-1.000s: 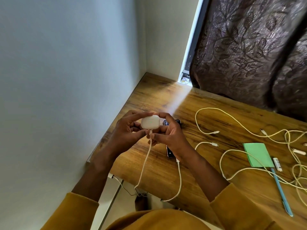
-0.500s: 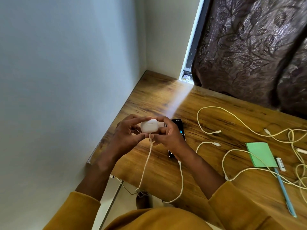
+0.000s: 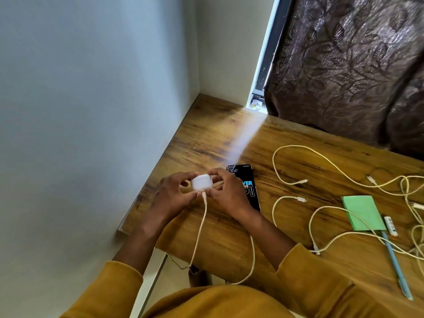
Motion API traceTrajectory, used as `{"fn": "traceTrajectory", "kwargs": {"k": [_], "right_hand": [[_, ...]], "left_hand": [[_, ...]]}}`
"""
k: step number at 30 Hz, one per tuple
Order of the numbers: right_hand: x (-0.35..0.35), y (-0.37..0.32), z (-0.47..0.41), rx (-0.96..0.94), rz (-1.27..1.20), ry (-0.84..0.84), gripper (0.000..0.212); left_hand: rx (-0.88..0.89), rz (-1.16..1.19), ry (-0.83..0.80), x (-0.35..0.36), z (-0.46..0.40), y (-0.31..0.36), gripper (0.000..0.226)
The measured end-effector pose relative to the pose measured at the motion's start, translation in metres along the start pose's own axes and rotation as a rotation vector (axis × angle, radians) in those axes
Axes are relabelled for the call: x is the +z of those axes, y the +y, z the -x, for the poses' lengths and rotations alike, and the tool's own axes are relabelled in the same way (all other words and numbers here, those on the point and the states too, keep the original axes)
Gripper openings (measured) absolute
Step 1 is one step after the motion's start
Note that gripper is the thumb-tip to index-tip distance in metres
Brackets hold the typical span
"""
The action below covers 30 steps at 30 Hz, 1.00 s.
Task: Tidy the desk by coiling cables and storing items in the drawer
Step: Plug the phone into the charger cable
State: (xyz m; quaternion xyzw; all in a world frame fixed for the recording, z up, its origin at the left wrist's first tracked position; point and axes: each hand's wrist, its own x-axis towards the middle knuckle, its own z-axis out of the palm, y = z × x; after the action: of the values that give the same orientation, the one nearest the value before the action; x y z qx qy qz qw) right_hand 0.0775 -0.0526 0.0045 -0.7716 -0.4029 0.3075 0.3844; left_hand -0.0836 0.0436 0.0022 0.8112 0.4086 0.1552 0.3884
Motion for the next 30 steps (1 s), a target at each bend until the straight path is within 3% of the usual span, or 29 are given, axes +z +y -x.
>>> {"fn": "traceTrajectory", "kwargs": {"k": [11,30], "right_hand": [[0.015,0.014,-0.003,0.017,0.100,0.048,0.044],[0.013,0.010,0.003,0.020,0.126,0.130,0.042]], "left_hand": [[-0.028,-0.090,-0.035,0.016,-0.011,-0.018,0.054],[-0.041,-0.178,-0.119,0.016,-0.014,-0.004,0.063]]}}
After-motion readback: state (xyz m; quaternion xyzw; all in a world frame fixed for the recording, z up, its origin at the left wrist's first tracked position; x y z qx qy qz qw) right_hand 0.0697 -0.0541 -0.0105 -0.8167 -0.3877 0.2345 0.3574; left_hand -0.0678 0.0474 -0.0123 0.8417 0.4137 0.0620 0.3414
